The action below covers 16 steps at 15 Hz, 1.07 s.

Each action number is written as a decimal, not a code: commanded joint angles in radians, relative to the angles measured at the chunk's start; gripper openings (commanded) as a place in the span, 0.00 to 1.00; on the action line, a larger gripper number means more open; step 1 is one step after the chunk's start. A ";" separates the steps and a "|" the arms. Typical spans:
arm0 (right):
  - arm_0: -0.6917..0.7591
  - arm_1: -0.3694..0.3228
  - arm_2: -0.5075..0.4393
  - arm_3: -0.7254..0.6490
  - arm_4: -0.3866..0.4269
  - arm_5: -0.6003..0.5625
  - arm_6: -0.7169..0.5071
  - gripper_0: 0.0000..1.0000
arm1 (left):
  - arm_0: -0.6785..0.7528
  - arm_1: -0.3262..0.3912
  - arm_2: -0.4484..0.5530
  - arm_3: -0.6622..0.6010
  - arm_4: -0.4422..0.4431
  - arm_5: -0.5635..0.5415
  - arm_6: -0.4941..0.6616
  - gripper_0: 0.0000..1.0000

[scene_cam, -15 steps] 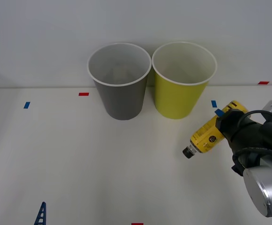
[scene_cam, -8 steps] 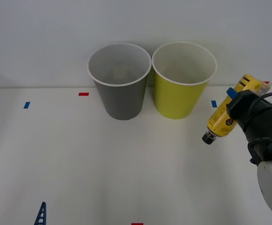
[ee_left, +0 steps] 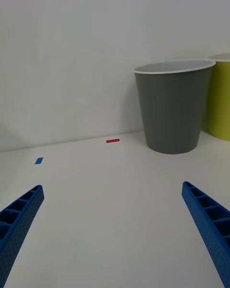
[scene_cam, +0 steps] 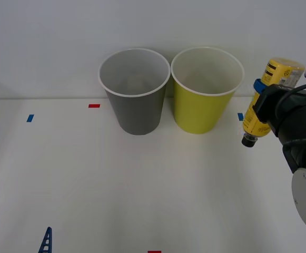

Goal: Put cans in the gray bin and PET bottles in the light green bin.

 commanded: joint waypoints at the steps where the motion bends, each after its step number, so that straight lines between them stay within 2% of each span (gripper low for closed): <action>1: -0.084 0.010 -0.016 0.000 -0.038 0.000 0.063 0.00 | 0.000 0.000 0.000 0.000 0.000 0.000 0.000 1.00; 8: -0.233 0.020 -0.076 0.000 -0.076 -0.058 0.107 0.00 | 0.000 0.000 0.000 0.000 0.000 0.000 0.000 1.00; 12: -0.368 0.011 -0.078 0.157 -0.076 -0.151 0.122 0.00 | 0.000 0.000 0.000 0.000 0.000 0.000 0.000 1.00; 16: -0.452 -0.007 -0.081 0.297 -0.090 -0.195 0.118 0.00 | 0.000 0.000 0.000 0.000 0.000 0.000 0.000 1.00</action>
